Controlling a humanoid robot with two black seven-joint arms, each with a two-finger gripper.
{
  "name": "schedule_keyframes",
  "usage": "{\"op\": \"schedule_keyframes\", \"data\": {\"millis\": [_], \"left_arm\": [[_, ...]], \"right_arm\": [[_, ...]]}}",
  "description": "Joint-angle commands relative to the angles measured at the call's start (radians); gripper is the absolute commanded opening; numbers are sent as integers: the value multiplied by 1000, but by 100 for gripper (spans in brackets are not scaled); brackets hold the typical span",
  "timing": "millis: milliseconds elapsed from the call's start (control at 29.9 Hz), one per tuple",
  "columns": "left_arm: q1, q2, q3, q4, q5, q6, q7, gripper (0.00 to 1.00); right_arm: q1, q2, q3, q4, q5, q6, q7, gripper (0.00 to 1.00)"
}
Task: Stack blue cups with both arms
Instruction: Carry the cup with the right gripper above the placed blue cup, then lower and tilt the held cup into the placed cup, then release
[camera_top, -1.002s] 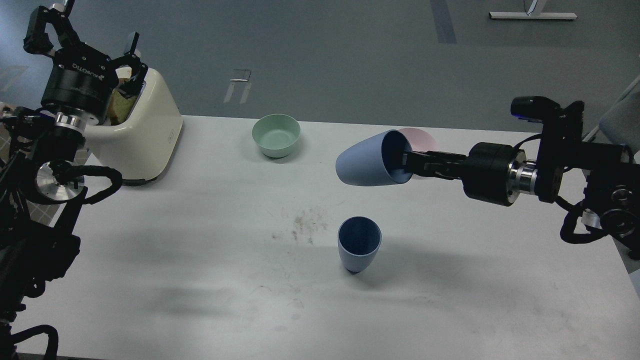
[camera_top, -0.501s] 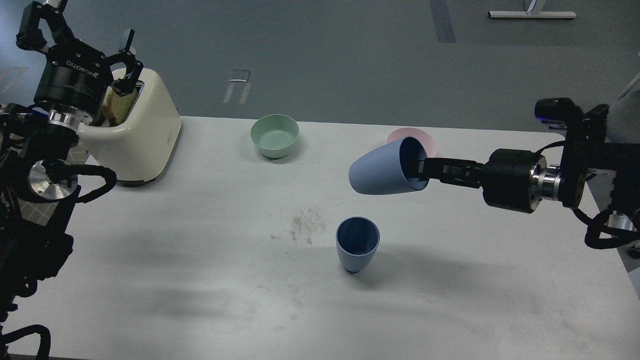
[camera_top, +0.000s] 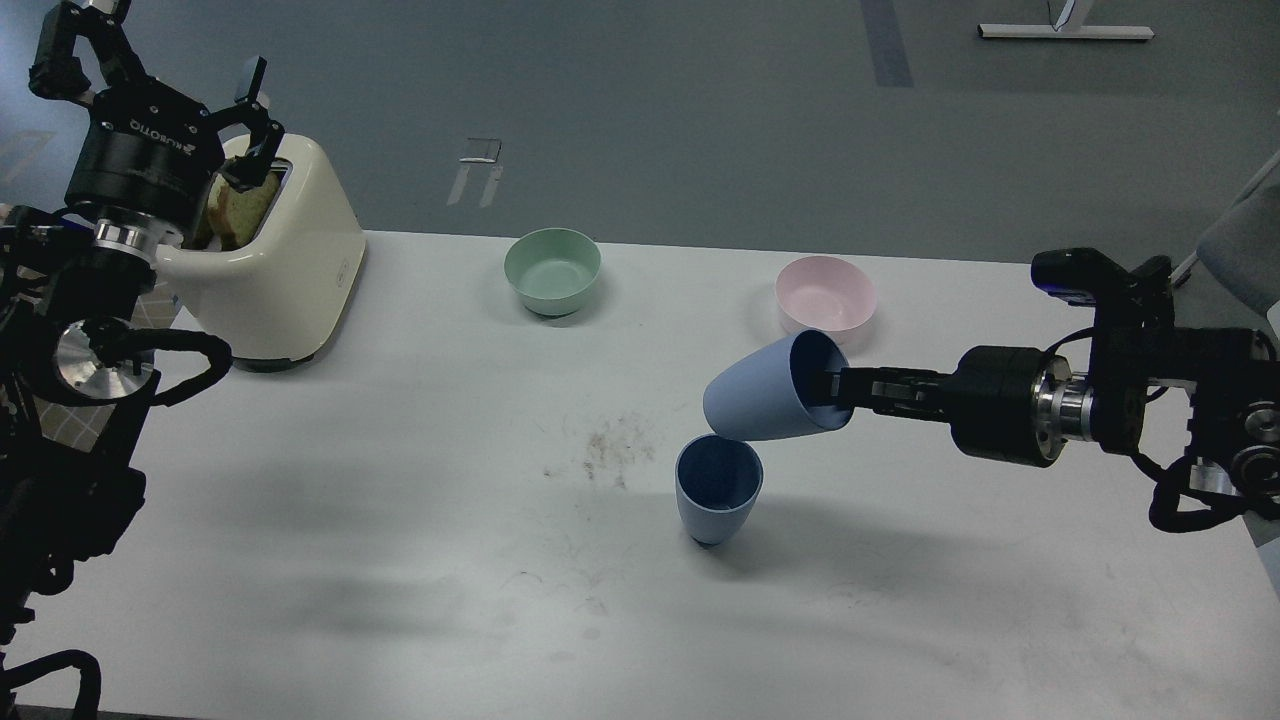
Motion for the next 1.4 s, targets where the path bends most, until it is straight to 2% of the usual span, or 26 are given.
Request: {"op": "schedule_keyframes", "data": {"millis": [0,1102,1203,1370], "left_arm": [[-1,4,0,0,0,0,0,98],[-3,11,-2,2,-2,-3,0,98],[-3,11,-2,2,-2,-3,0,98],[-3,11,-2,2,0,-3,0,98]], "right_arm": [[-15,8,-5,0,0,0,-13,0],[-33,37,-12,0,-19,0,-20,0],[-33,37,-12,0,-19,0,-20,7],[-33,38,-12,-2,-19,0,-20,13]]}}
